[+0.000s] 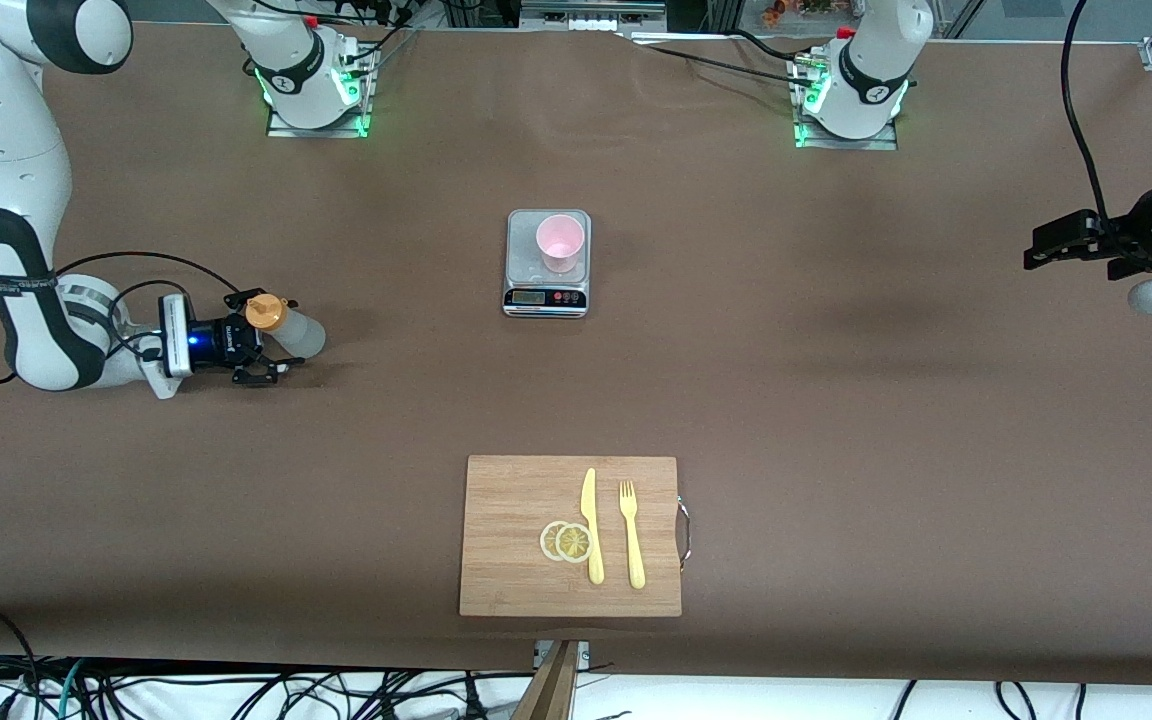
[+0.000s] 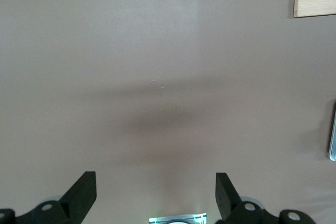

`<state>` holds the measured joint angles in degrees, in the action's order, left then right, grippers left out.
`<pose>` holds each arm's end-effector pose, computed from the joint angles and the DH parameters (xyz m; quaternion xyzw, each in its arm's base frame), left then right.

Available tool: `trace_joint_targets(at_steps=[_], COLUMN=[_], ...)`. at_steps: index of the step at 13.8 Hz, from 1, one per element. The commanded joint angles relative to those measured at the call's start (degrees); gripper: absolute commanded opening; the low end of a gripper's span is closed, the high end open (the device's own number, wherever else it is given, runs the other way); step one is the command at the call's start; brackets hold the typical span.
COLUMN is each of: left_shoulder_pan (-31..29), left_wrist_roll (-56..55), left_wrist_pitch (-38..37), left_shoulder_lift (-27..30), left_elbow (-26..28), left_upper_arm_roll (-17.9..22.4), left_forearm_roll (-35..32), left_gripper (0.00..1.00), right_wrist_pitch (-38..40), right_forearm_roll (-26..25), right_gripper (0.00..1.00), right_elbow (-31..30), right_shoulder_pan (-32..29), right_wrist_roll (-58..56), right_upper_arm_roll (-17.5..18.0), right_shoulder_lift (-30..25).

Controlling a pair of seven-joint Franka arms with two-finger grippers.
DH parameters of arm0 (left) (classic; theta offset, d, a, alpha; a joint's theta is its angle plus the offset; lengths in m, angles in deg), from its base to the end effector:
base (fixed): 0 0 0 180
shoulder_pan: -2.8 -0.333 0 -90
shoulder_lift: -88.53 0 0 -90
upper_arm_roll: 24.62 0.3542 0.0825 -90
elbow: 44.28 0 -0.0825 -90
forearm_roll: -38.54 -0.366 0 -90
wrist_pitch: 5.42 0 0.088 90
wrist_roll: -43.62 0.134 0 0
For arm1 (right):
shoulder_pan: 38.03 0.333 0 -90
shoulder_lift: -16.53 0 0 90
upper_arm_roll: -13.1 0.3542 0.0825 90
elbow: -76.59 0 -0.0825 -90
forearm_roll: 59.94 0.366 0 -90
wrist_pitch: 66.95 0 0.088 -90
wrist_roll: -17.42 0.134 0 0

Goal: Add sauce to pink cup with both arms
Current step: 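Reach the right gripper to the sauce bottle and grasp it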

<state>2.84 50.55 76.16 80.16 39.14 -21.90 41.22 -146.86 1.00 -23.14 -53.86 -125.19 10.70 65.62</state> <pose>0.5642 0.0175 0.5952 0.9951 -0.0382 -0.0869 0.0273 0.5647 -0.0484 0.1374 -0.5229 -0.5377 -0.3598 0.5550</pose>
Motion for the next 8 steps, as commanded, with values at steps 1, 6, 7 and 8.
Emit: trace_joint_targets(at_steps=[1, 6, 7, 8], left_shoulder_pan=[-0.6, -0.4, -0.5, -0.6], left_wrist_roll=[1.2, 1.1, 1.1, 1.1], left_wrist_pitch=[-0.6, -0.6, -0.6, -0.6], left_shoulder_lift=[-1.3, -1.3, -1.3, -1.3], left_elbow=[-2.2, -2.2, -2.2, -2.2], left_upper_arm_roll=[-0.4, -0.4, -0.4, -0.4], left_forearm_roll=[-0.9, -0.9, -0.9, -0.9], left_gripper=[1.0, 1.0, 1.0, 1.0], right_wrist_pitch=[0.1, 0.5, 0.2, 0.1], right_forearm_roll=[0.3, -2.7, -3.0, -3.1], right_gripper=[1.0, 0.5, 0.31, 0.14], right_elbow=[0.8, 1.3, 1.6, 1.7], right_shoulder_pan=[0.8, 1.2, 1.2, 1.2], right_wrist_roll=[0.8, 1.6, 1.7, 1.6], right_upper_arm_roll=[0.6, 0.6, 0.6, 0.6], right_shoulder_lift=[0.7, 0.6, 0.6, 0.6])
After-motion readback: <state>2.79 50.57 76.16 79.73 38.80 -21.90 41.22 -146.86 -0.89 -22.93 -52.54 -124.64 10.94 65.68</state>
